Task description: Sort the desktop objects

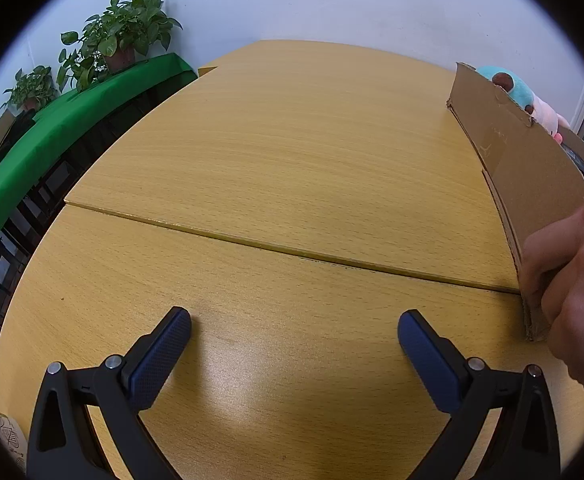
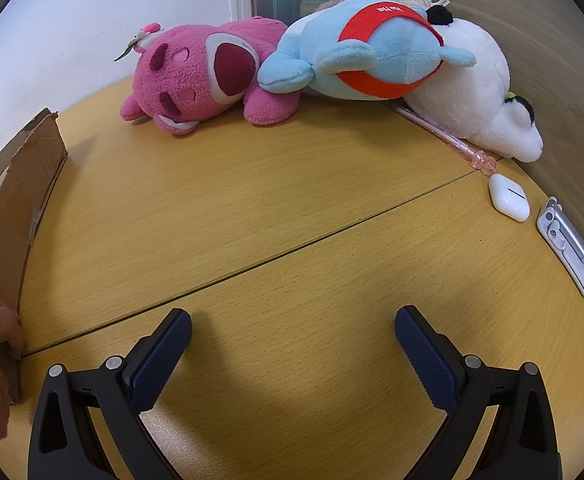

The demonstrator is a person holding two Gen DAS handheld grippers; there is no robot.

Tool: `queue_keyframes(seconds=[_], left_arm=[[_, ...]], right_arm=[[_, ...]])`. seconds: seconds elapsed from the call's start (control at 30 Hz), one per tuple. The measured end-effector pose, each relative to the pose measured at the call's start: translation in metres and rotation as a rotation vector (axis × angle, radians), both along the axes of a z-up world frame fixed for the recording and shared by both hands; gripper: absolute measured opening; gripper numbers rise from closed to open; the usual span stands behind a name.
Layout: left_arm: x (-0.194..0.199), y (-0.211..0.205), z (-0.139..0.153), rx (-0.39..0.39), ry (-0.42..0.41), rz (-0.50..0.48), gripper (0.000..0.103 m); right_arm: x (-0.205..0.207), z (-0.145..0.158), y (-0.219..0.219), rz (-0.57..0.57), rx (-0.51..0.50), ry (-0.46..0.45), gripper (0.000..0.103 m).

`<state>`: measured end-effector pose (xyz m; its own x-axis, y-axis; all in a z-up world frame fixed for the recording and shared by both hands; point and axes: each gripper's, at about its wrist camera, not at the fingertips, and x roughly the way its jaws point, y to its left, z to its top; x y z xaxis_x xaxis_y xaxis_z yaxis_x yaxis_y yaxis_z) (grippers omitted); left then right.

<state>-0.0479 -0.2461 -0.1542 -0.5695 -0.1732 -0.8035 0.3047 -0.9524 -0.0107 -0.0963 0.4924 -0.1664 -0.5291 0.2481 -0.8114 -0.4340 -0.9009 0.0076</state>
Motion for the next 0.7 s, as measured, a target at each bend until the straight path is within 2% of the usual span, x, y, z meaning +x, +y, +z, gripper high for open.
queue_keyframes(seconds=[0.7], left_arm=[[0.0002, 0.0004, -0.0006, -0.001, 0.0, 0.023, 0.103]], right_arm=[[-0.0004, 0.0004, 0.0005, -0.003, 0.0, -0.001, 0.103]])
